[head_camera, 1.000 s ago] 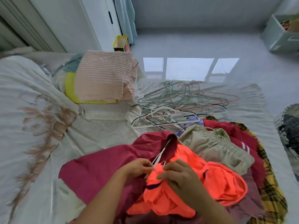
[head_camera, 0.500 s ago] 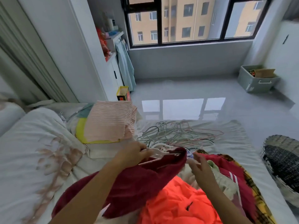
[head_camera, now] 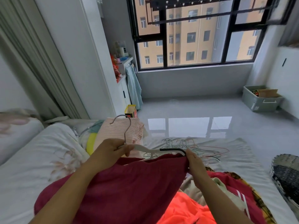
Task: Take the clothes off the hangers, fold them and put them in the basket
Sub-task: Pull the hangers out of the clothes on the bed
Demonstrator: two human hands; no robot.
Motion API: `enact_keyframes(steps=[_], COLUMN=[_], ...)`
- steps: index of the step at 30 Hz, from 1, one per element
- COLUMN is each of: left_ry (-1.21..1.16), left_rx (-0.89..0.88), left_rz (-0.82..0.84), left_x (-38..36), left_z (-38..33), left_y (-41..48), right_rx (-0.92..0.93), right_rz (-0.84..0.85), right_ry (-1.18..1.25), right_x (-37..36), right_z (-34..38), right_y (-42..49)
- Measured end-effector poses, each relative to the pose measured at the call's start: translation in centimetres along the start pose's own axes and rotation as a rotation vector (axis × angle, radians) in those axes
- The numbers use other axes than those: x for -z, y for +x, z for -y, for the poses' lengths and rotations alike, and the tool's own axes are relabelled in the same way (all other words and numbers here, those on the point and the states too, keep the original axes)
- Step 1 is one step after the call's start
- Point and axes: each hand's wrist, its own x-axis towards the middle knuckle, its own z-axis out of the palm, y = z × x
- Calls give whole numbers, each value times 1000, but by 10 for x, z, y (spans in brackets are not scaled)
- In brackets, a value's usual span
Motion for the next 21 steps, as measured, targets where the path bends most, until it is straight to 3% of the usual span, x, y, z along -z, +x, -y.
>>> enact_keyframes(steps=[3,6,8,10,13,16,21], left_ry=[-89,-518,-754,-914,-975,-792,-398], left_rx=[97,234,230,230,230,279,410], left_rz=[-121,-433,-519,-567,-633,-514,-153], left_x=[13,30,39,43,45,30,-56], left_z=[-1,1,1,1,1,11,52], left_y=[-6,1,8,16,29,40,30], right_rx=[-105,-263,-331,-298,-260,-304,-333], right_rz=[27,51,51,36,0,-83,-239], right_ry=[97,98,62,-12,-90,-32,188], right_x=[-1,3,6,13,33,56,108], right_z=[1,-23,-37,-45,-52,-51,-30], right_y=[5,4,-3,-9,-12,-7,-2])
